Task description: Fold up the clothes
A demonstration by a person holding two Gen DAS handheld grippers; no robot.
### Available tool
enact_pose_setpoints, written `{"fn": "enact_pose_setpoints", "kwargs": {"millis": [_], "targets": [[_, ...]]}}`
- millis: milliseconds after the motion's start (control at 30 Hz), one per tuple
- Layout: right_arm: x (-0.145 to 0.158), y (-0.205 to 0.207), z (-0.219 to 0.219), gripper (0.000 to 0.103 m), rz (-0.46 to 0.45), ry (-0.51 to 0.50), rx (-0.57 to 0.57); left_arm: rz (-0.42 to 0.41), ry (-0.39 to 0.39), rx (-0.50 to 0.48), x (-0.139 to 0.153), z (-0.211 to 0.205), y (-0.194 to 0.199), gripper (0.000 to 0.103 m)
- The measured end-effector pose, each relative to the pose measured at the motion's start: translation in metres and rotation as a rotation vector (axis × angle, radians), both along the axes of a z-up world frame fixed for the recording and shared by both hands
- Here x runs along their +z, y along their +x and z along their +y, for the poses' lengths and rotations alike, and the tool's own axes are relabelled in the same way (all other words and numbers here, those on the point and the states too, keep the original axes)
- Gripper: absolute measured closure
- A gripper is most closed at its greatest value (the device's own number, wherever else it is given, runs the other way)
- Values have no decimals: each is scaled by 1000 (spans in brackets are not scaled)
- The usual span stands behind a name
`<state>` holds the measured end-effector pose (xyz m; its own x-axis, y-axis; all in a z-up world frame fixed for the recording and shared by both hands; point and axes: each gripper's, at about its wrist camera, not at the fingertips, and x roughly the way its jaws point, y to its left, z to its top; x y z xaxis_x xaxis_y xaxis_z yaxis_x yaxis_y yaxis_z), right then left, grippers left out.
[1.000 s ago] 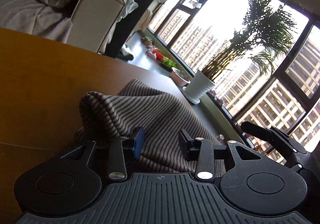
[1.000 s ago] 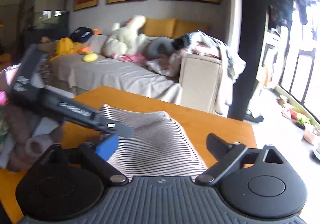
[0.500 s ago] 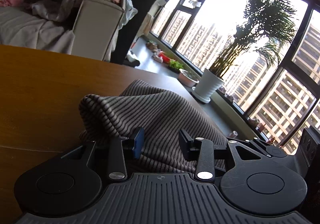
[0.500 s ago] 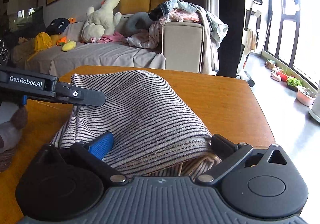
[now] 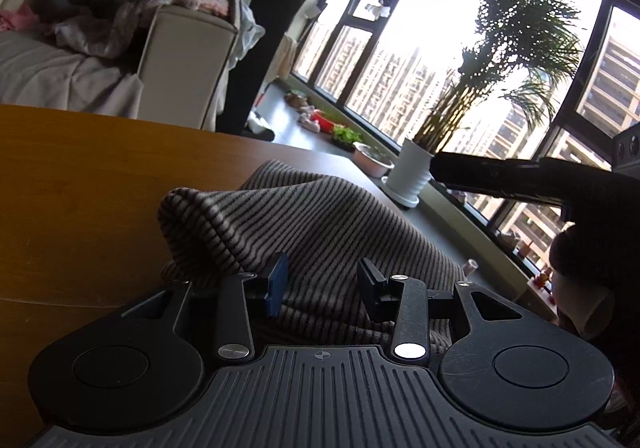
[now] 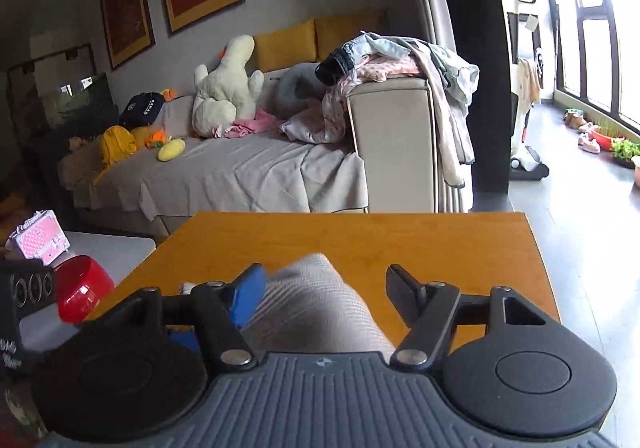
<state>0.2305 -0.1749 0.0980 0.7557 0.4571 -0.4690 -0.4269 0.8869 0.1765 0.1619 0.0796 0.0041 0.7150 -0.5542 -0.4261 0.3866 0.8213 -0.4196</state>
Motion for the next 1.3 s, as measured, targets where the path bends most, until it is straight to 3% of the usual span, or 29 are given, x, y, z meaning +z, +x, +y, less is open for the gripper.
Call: {"fn": "enact_pose_setpoints", "kwargs": {"millis": [100,200,267,300,367,533,633,800,933,1067,1300], "targets": [[-7,36,25,37,56,-38,30,-13,1,-5,-1,1,-3,60],[-50,72,56,36,196,-222,14,-15,-2,-9,-2,2,-4,60],[-73,76,56,31,205,-218,-6,-16,-5,-11,-3,2,-4,61],[-71,76,49,31,223,-176,-16,-17,-6,-12,-4,2,-4,60],[-63,67,38,30,211,-132,-23,-17,-8,-14,-4,3,-4,60],[-49,22,4,15,118,-102,-3,-3,-33,-11,-5,6,-2,60],[-54,7,-11,5,132,-80,-17,6,-46,-1,-4,7,0,60],[-71,-9,-26,7,186,-54,-48,68,-59,33,10,9,-1,58],[-73,-17,-19,10,149,-103,-55,116,-69,67,31,14,-21,25],[-74,-22,-20,10,146,-93,-66,154,-44,71,35,10,-38,22],[-68,-45,-11,15,103,-131,-65,290,-61,80,2,-3,-15,21]]}}
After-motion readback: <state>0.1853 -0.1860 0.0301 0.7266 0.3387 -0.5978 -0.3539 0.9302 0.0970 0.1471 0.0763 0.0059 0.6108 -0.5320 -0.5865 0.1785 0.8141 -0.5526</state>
